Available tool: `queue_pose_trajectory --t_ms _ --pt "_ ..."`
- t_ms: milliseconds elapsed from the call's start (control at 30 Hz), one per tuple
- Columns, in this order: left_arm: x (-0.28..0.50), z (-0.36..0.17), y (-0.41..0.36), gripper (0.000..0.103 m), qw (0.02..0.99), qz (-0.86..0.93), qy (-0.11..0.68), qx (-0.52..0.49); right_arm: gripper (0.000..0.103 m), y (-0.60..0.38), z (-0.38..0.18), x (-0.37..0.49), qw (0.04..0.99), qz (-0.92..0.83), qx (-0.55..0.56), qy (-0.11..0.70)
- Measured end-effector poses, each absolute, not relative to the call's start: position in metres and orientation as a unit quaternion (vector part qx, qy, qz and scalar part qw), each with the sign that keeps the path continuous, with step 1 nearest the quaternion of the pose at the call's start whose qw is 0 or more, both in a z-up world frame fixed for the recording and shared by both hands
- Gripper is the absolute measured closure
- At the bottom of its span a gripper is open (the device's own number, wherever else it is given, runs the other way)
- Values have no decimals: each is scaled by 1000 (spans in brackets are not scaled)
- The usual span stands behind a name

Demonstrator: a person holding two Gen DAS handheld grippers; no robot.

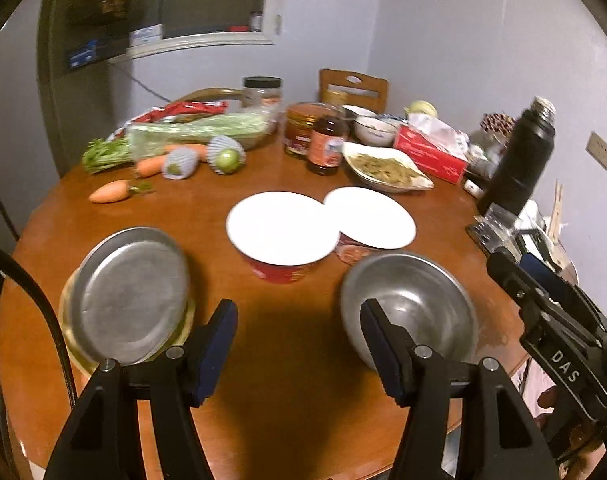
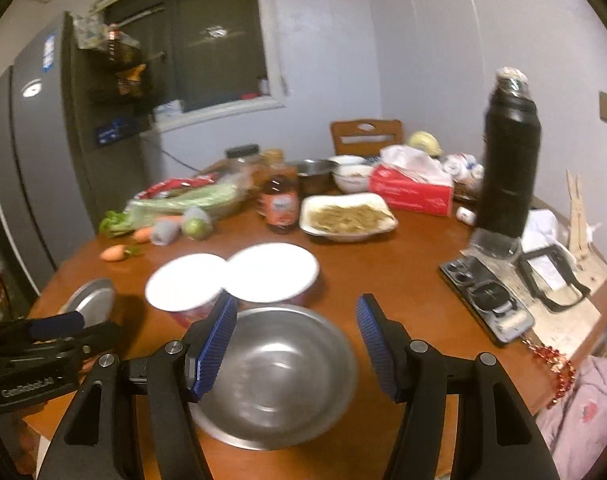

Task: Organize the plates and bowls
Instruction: 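Move the left gripper to the steel bowl and grasp its rim, then carry the steel bowl with the left gripper and set it down by the table edge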

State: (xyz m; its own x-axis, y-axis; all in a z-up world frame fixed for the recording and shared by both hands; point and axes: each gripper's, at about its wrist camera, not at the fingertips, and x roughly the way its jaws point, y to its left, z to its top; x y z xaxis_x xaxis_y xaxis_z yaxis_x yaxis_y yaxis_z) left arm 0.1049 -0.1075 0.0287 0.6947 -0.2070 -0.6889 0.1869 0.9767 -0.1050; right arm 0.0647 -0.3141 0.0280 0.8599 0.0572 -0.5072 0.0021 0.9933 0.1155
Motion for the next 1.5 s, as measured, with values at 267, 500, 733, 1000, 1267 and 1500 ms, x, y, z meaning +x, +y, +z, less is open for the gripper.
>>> queue_pose_trajectory --t_ms 267,500,733,1000,1267,1500 --pt "121 5 -135 39 905 -120 408 -19 39 -350 -2 74 950 7 88 300" --pt "136 -20 -148 39 893 -120 434 -14 39 -350 -34 88 936 28 90 340" --pt "148 -36 -148 39 892 -107 440 -19 39 -349 -52 95 929 38 84 357" --pt "157 -46 -159 39 888 -115 445 -8 39 -345 -62 103 926 44 78 367" --pt "161 -51 -158 46 885 -136 444 -21 55 -334 -61 104 929 60 64 359" --pt "156 -50 -156 59 883 -151 444 -26 58 -322 -58 101 928 81 51 359"
